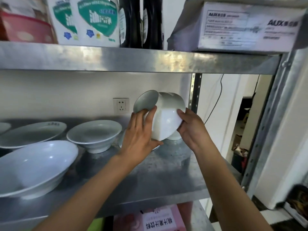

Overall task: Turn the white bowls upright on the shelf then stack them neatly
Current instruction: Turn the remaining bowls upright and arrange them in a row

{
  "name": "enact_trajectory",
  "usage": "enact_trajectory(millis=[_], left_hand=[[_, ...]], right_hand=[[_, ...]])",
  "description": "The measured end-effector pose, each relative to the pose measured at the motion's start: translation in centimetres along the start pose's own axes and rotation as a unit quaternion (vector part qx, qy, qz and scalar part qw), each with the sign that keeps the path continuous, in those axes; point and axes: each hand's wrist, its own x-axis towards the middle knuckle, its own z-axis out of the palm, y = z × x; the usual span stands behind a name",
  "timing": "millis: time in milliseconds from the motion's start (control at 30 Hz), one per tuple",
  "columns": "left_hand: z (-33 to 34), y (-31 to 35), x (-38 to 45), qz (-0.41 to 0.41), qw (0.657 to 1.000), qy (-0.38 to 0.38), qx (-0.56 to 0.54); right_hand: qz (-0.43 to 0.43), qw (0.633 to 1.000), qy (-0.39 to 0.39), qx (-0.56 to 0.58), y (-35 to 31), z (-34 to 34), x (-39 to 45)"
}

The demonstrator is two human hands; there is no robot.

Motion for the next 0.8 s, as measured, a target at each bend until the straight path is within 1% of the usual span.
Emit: enact_trajectory(millis=[100, 200, 300, 367, 433, 500, 633, 733, 800], left_hand=[[-0.6, 0.5, -1.0, -0.023, 0.999, -0.008, -0.044], [-1.9, 0.3, -1.3, -0.063, 0.986, -0.031, -0.150], [-2.8, -0.6, -1.5, -0.070, 0.982, 0.012, -0.175], [-2.9, -1.1, -1.5, -0.084, 0.979, 0.027, -0.183], [-2.8, -1.5, -1.6, -0.102, 0.976, 0.020, -0.190], [-2.4, -1.8, -1.9, -0.107, 0.976, 0.010, -0.190], [-2.0, -1.7, -2.2, -0.097, 0.980, -0.001, -0.174], [-1.8, -1.0, -2.1, -0.083, 0.983, -0.008, -0.167], [-1.7, -0.6, -2.1, -0.089, 0.980, 0.000, -0.178]], right_hand=[[-0.035, 0.998, 0.006, -0.049, -0.7, 0.6, -0.9], [-0.084, 0.988, 0.020, -0.131, -1.8, 0.5, -2.1], [-0.115, 0.974, 0.024, -0.195, -2.8, 0.3, -3.6], [-0.138, 0.953, 0.029, -0.268, -3.1, 0.0, -4.5], [-0.175, 0.915, 0.013, -0.365, -3.2, 0.0, -5.3], [-0.205, 0.867, -0.012, -0.455, -3.1, 0.1, -5.8], [-0.230, 0.790, -0.052, -0.566, -2.3, -0.5, -6.9], [-0.289, 0.697, -0.060, -0.654, -1.3, -1.3, -8.4], [-0.317, 0.653, -0.076, -0.683, -0.5, -1.7, -9.3]])
